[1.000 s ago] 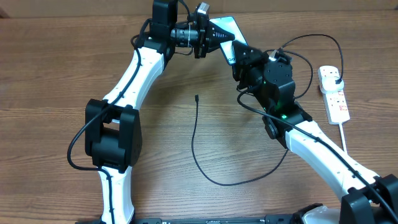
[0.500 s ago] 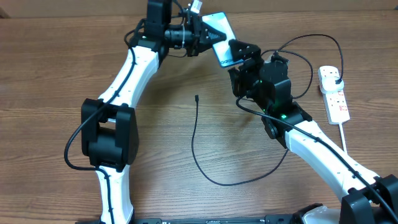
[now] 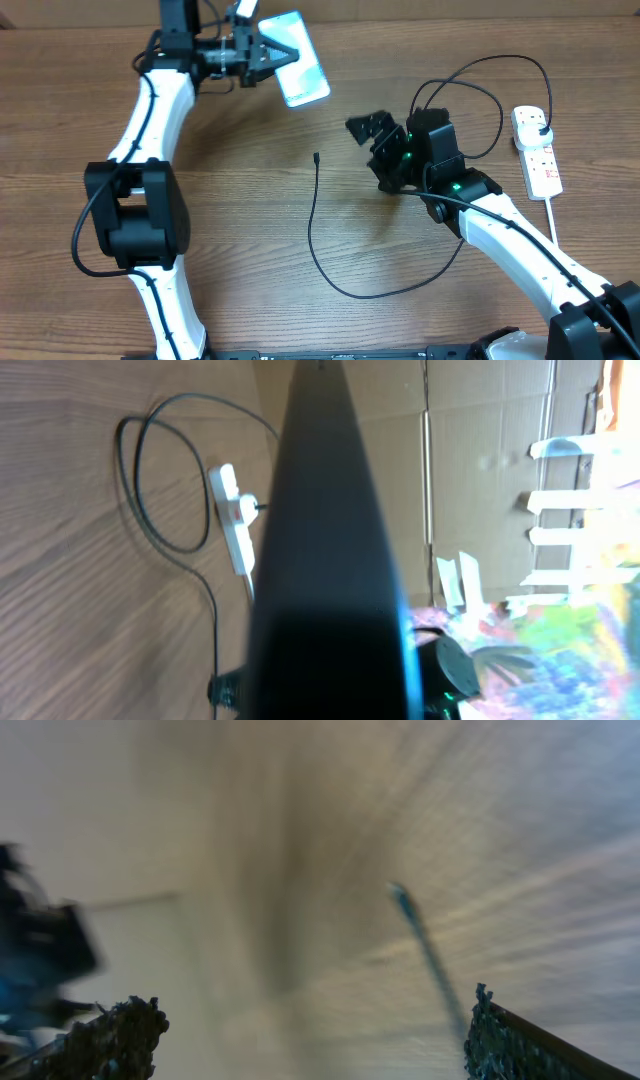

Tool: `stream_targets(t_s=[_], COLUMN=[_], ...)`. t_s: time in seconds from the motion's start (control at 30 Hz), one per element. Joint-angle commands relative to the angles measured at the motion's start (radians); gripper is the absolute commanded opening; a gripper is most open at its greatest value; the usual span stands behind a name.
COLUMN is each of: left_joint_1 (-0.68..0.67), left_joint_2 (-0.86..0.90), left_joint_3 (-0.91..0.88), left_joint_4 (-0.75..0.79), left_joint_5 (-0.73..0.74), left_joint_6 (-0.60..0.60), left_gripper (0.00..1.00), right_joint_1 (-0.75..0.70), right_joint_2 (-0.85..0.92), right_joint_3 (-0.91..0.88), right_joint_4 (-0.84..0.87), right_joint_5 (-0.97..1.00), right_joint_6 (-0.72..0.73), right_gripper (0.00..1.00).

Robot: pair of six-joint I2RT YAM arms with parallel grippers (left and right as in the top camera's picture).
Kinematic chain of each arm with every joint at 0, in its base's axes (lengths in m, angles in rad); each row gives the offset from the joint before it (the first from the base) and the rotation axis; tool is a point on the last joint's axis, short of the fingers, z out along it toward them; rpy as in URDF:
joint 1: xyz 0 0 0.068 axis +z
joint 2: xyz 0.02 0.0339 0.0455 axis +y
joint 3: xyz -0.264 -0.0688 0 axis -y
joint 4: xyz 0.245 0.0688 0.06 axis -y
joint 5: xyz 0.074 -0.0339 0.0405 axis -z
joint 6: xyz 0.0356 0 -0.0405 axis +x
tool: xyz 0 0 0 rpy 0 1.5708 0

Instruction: Plug charger to phone and switch on socket

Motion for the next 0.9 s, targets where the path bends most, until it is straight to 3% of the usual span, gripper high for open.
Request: stream_targets(t_s=[0.0, 0.13, 0.17, 0.5, 0.77, 0.87], left_joint_1=[0.023, 0.041, 0.042, 0.051, 0.132, 0.170], left_joint_2=[0.002, 0.002, 0.002, 0.002, 0.002, 0.000], left_joint_3=[0.016, 0.016, 0.016, 0.016, 0.017, 0.016], left_joint_4=[-0.097, -0.436, -0.616, -1.080, -1.275, -1.276], left_joint_5=[0.091, 0.010, -0.030, 0.001, 0.051, 0.040], left_joint_6=[0.173, 0.457, 0.631, 1.132, 1.359, 1.363], left_gripper=[0.04, 0.04, 0.04, 0.04, 0.04, 0.04], right_joint_1=[0.001, 0.001, 0.001, 0.002, 0.002, 0.002], right_joint_2=[-0.030, -0.030, -0.030, -0.030, -0.026, 0.003], right_joint_3=[0.021, 0.021, 0.021, 0.021, 0.097, 0.182], right_joint_4=[-0.074, -0.187, -0.234, -0.367, -0.472, -0.541], right_joint_5=[-0.042, -0.042, -0.042, -0.054, -0.059, -0.039], right_joint_6=[-0.208, -0.363, -0.430, -0.564, -0.656, -0.684], right_gripper=[1.00, 0.95, 0.93, 0.84, 0.74, 0.74])
